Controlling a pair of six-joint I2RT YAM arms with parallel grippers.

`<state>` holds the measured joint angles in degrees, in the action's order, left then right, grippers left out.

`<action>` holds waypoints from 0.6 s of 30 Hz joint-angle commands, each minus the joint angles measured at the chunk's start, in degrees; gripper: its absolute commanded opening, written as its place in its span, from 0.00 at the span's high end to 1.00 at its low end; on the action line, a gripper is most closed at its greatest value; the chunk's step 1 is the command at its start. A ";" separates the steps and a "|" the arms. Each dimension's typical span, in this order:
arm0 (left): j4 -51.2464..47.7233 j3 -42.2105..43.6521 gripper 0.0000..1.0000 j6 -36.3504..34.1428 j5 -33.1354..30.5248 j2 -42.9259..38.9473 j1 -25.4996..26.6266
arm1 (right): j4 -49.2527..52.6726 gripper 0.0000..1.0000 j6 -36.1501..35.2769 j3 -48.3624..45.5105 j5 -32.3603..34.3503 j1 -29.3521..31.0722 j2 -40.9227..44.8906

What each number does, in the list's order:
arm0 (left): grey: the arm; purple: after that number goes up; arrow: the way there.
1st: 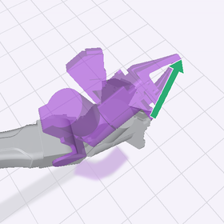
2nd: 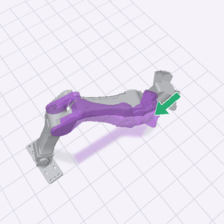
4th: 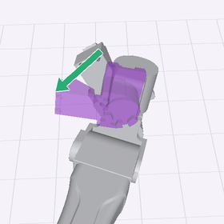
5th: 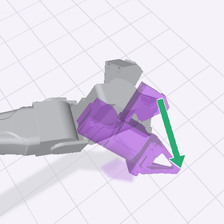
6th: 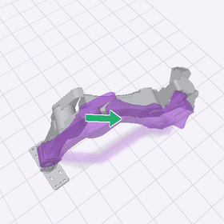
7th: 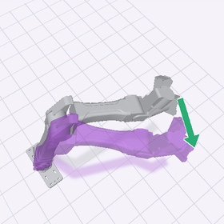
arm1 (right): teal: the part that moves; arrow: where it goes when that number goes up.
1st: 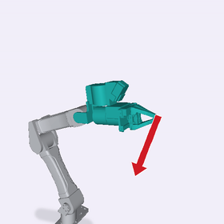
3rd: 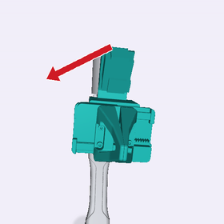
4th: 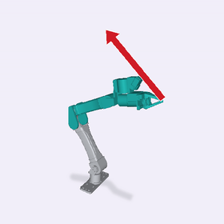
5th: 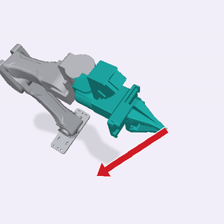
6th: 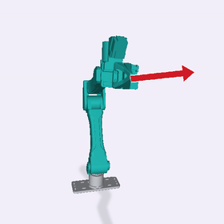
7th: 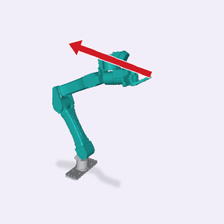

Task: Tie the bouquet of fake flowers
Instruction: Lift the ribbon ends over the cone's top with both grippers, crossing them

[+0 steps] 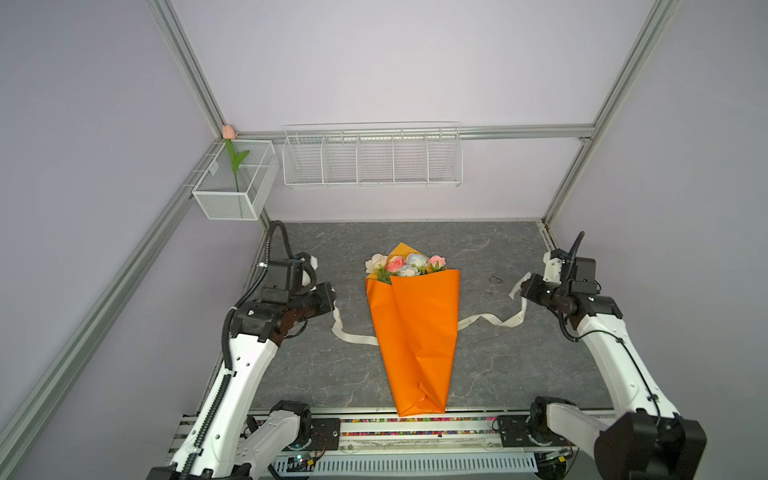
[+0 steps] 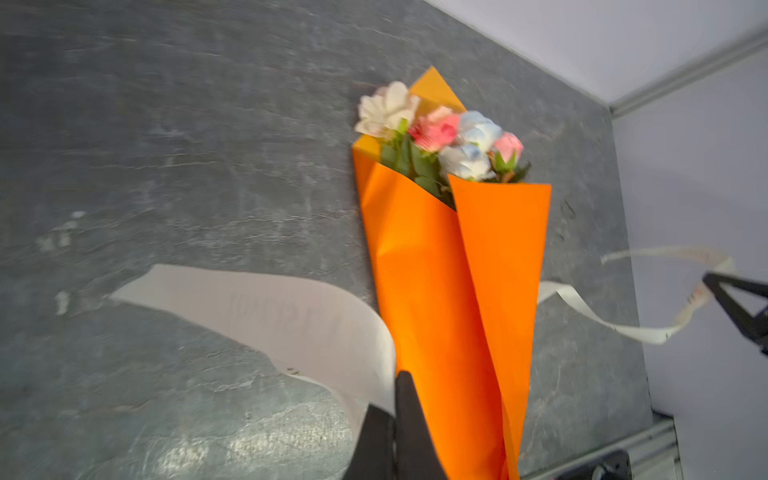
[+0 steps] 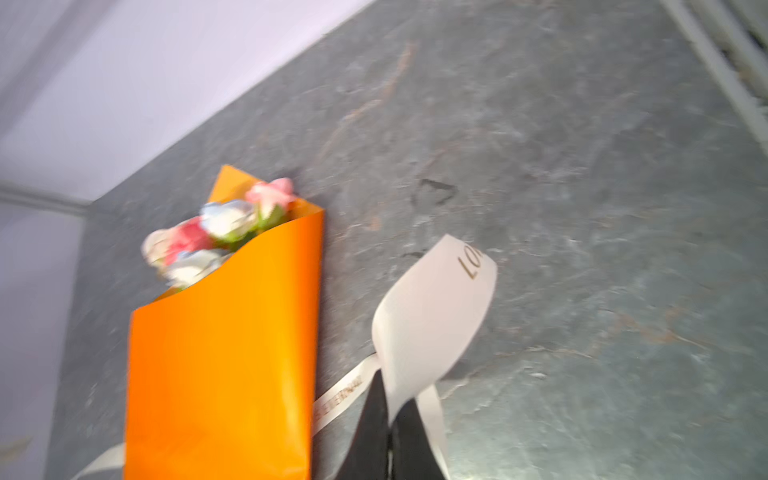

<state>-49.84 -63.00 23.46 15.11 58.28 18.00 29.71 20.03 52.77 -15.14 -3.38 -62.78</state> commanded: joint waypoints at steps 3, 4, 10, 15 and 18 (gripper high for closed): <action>5.75 -9.17 1.00 -0.41 1.59 6.71 14.27 | 0.71 0.94 -1.91 3.34 -12.77 12.82 -0.18; 5.45 -11.11 1.00 -1.32 2.19 8.40 16.62 | -1.16 0.94 -0.74 3.24 -14.03 14.66 -0.50; 6.74 -16.72 1.00 -1.03 -1.91 11.81 24.33 | -12.04 0.92 7.19 8.30 -15.43 29.67 -7.88; 12.58 -13.02 1.00 0.85 -2.11 9.91 24.72 | -15.78 0.90 9.39 14.27 -17.17 38.08 -15.37; 11.92 -14.91 1.00 0.97 -2.60 11.29 25.09 | -19.89 0.89 10.48 12.69 -12.25 40.98 -15.32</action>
<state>-39.40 -76.60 23.75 13.87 69.01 42.52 15.18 28.10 65.84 -29.47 35.88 -78.59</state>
